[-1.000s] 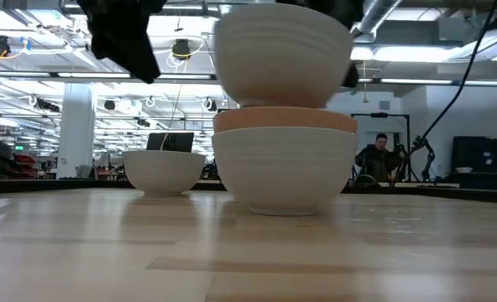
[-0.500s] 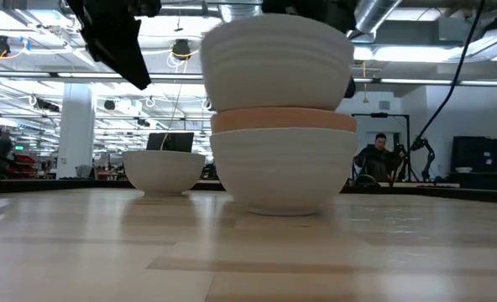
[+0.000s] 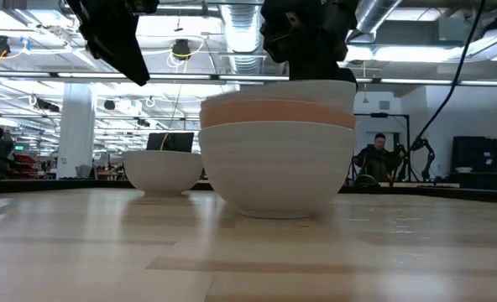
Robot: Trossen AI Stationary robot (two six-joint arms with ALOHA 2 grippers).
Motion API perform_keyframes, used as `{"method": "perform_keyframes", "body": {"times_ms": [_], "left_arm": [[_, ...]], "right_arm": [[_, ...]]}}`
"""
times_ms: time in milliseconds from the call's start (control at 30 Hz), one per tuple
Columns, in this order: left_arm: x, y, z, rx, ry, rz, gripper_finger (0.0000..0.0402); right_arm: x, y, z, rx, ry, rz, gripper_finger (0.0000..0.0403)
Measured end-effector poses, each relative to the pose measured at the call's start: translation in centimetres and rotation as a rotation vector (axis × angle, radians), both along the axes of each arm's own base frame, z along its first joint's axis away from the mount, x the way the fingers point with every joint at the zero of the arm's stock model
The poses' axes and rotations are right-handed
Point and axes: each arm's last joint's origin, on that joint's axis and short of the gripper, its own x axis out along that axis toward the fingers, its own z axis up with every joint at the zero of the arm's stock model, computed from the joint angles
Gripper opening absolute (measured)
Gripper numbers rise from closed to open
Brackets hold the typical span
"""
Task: Nest bowls inside each other
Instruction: Stack the bottom white bowl on top of the orange bowl, then stack the light blue bowl on top of the white bowl
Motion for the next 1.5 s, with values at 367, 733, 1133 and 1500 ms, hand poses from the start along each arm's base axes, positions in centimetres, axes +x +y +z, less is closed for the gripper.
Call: {"method": "perform_keyframes", "body": {"times_ms": [367, 733, 1133, 1500], "left_arm": [[0.0, 0.0, 0.0, 0.002, 0.006, 0.0, 0.0164], [0.3, -0.1, 0.1, -0.014, -0.035, 0.003, 0.0164], [0.3, 0.1, 0.1, -0.012, -0.033, 0.009, 0.0164], [0.5, 1.7, 0.1, -0.01, -0.009, 0.033, 0.0164]], "right_arm": [[-0.8, -1.9, -0.5, -0.228, 0.086, -0.063, 0.0198], [0.0, -10.7, 0.2, -0.184, -0.049, -0.223, 0.023], [-3.3, -20.2, 0.2, -0.129, -0.036, -0.384, 0.0239], [-1.2, -19.6, -3.5, -0.075, 0.018, -0.329, 0.0252]]}}
